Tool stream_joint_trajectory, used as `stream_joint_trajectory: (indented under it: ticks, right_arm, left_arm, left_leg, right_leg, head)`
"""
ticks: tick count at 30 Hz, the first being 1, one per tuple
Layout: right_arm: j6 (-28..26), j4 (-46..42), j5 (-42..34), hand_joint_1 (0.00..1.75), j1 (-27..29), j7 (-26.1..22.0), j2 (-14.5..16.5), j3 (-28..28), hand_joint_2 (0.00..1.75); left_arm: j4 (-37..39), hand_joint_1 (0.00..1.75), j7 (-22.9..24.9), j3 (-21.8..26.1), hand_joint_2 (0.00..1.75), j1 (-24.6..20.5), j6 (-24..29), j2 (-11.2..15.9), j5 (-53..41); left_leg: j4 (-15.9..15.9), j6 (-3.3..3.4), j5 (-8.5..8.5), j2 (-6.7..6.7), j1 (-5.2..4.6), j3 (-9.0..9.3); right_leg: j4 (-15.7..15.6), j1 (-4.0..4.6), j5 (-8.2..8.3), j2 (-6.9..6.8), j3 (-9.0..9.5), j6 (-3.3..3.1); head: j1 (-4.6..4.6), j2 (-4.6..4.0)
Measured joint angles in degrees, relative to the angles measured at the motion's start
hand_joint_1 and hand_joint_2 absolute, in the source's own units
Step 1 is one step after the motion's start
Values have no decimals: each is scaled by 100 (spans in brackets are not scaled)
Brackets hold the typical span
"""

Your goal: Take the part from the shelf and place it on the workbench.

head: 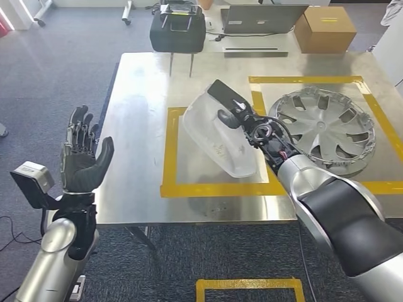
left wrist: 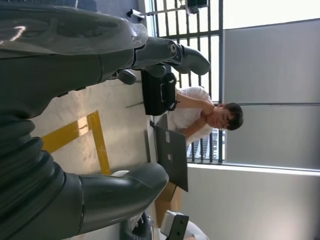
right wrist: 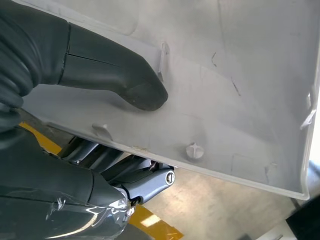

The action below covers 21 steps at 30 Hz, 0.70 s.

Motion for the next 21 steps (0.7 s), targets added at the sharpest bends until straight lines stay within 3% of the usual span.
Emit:
stream_joint_trajectory:
  ticks: [2,6,21]
  right_arm:
    - [-13,22,15,175,0,23,0,10,175]
    - [-29,57,47,0,-3,34,0,21,0]
    - [15,146,75,0,-93,37,0,27,0]
  left_arm:
    - [16,0,-4,-8,175,-3,2,0,4]
    - [61,0,-19,-28,175,-34,-1,-2,17]
    - [192,0,-76,-101,175,-173,9,0,27]
  left_leg:
    - [-1,0,0,2,0,0]
    - [-1,0,0,5,0,0]
    - [-15,-1,-1,10,-1,1]
  right_leg:
    - [0,0,0,1,-1,0]
    - [0,0,0,4,-1,0]
    - [0,-11,-2,12,-12,-2]
  head:
    - [0,0]
    - [-1,-1]
    - [-3,-1]
